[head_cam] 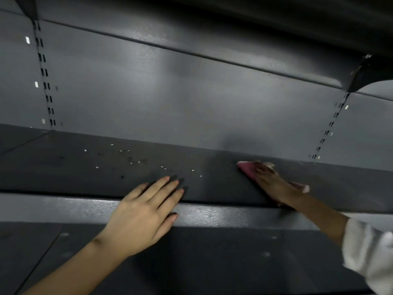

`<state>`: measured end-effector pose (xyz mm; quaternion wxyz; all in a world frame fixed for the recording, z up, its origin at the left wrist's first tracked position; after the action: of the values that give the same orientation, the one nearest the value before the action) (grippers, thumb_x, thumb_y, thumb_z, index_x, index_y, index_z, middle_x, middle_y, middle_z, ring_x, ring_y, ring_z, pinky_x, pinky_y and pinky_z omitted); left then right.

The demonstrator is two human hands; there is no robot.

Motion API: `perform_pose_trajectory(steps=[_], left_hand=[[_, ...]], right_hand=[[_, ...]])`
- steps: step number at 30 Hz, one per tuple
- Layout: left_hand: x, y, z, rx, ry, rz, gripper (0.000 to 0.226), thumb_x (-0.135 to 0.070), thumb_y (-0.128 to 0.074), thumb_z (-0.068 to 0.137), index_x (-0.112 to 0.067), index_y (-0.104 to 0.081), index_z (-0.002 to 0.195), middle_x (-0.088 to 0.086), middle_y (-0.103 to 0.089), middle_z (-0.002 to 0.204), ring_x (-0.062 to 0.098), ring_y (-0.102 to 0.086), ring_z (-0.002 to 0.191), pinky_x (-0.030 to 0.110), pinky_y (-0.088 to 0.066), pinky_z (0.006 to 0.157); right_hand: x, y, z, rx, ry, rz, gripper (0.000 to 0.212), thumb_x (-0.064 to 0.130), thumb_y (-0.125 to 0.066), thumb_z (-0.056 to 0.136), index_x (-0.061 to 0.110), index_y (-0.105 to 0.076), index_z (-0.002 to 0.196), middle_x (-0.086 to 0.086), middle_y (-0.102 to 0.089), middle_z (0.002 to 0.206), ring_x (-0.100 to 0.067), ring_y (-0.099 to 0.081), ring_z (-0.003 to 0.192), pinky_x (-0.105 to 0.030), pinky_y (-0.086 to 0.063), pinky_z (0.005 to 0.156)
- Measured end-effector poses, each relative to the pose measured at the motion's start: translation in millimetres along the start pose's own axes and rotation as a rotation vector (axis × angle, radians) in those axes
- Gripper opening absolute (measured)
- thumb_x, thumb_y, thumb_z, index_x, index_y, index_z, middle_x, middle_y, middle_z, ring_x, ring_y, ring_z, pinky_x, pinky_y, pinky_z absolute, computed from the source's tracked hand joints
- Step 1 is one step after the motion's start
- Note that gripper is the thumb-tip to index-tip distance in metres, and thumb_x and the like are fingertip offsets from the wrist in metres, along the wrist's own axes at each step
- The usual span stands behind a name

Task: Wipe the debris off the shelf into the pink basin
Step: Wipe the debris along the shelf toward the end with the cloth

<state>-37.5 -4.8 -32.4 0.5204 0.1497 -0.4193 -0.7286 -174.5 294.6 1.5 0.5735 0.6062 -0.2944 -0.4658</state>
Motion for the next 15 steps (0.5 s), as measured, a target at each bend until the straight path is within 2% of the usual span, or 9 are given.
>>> perform_pose_trajectory(steps=[2, 3, 5, 7, 9, 10, 12, 13, 15], left_hand=[[15.0, 4.2, -13.6, -0.001, -0.004, -0.018, 0.071, -0.038, -0.005, 0.1, -0.015, -0.072, 0.109, 0.003, -0.071, 0.116, 0.021, -0.067, 0.109, 0.036, -0.055, 0.083], [23.8, 7.1, -19.4, 0.008, -0.012, -0.026, 0.071, -0.038, -0.005, 0.1, -0.015, -0.072, 0.108, 0.003, -0.071, 0.115, 0.021, -0.067, 0.108, 0.036, -0.056, 0.082], [41.2, 12.2, -30.4, 0.015, -0.017, -0.042, 0.072, -0.037, -0.004, 0.1, -0.015, -0.073, 0.106, 0.003, -0.072, 0.114, 0.021, -0.068, 0.106, 0.036, -0.056, 0.081], [56.9, 16.1, -39.5, 0.01, -0.019, -0.055, 0.073, -0.036, -0.004, 0.1, -0.015, -0.074, 0.106, 0.003, -0.072, 0.113, 0.02, -0.068, 0.105, 0.035, -0.056, 0.08], [67.9, 19.5, -47.0, 0.014, -0.024, -0.075, 0.072, -0.036, -0.005, 0.1, -0.015, -0.074, 0.105, 0.003, -0.072, 0.113, 0.019, -0.068, 0.105, 0.033, -0.056, 0.081], [72.5, 20.1, -51.0, 0.008, -0.03, -0.085, 0.072, -0.036, -0.005, 0.1, -0.016, -0.074, 0.105, 0.002, -0.072, 0.113, 0.019, -0.068, 0.105, 0.031, -0.055, 0.082], [81.5, 22.7, -57.2, 0.004, -0.042, -0.092, 0.071, -0.036, -0.005, 0.1, -0.016, -0.073, 0.106, 0.002, -0.072, 0.114, 0.018, -0.068, 0.106, 0.03, -0.053, 0.084], [85.9, 24.1, -59.4, 0.005, -0.045, -0.097, 0.071, -0.036, -0.005, 0.1, -0.016, -0.074, 0.106, 0.002, -0.072, 0.114, 0.018, -0.068, 0.106, 0.029, -0.053, 0.084], [92.9, 26.0, -62.5, 0.005, -0.054, -0.099, 0.072, -0.035, -0.005, 0.1, -0.015, -0.074, 0.104, 0.002, -0.072, 0.113, 0.018, -0.068, 0.106, 0.03, -0.05, 0.086]], right_hand=[[46.0, 4.5, 14.0, 0.08, 0.032, 0.034, 0.048, 0.009, -0.023, 0.099, 0.002, -0.01, 0.144, -0.018, -0.014, 0.155, -0.026, -0.011, 0.145, -0.03, 0.002, 0.118], [71.5, 9.1, 24.6, 0.077, 0.045, 0.074, 0.047, 0.011, -0.022, 0.1, 0.007, -0.01, 0.145, -0.012, -0.014, 0.156, -0.024, -0.008, 0.145, -0.031, 0.0, 0.119], [125.9, 18.1, 42.4, 0.041, 0.102, 0.223, 0.044, 0.015, -0.024, 0.1, 0.013, -0.026, 0.143, -0.009, -0.025, 0.154, -0.024, -0.016, 0.144, -0.033, -0.008, 0.119], [165.3, 27.3, 59.1, -0.038, -0.031, 0.523, 0.039, 0.02, -0.029, 0.098, 0.014, -0.047, 0.133, -0.01, -0.042, 0.145, -0.028, -0.036, 0.135, -0.038, -0.025, 0.115], [183.4, 39.4, 63.1, -0.116, -0.203, 0.759, 0.039, 0.022, -0.029, 0.097, 0.012, -0.061, 0.118, -0.017, -0.06, 0.125, -0.033, -0.06, 0.108, -0.04, -0.047, 0.095], [184.3, 44.9, 60.7, -0.141, -0.24, 0.902, 0.042, 0.022, -0.028, 0.096, 0.018, -0.069, 0.105, -0.016, -0.07, 0.107, -0.029, -0.067, 0.081, -0.035, -0.056, 0.072], [163.7, 53.4, 50.2, -0.198, -0.397, 1.234, 0.047, 0.021, -0.031, 0.094, 0.024, -0.074, 0.075, 0.001, -0.073, 0.068, -0.01, -0.057, 0.038, -0.016, -0.043, 0.037], [146.6, 57.1, 42.9, -0.248, -0.491, 1.349, 0.043, 0.022, -0.036, 0.092, 0.021, -0.072, 0.069, 0.005, -0.072, 0.068, -0.003, -0.06, 0.041, -0.013, -0.044, 0.04], [103.9, 59.9, 24.9, -0.344, -0.64, 1.515, 0.031, 0.025, -0.043, 0.091, 0.013, -0.068, 0.075, -0.004, -0.072, 0.105, -0.011, -0.07, 0.066, -0.02, -0.053, 0.065]])
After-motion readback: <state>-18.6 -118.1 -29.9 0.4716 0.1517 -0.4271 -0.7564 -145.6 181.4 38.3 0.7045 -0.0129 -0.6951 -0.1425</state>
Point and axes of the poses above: each hand's wrist, its own z-axis towards the middle knuckle, its own y-axis out of the back of the hand, x = y × z, the point moved 1 cm from there along z, towards the middle knuckle
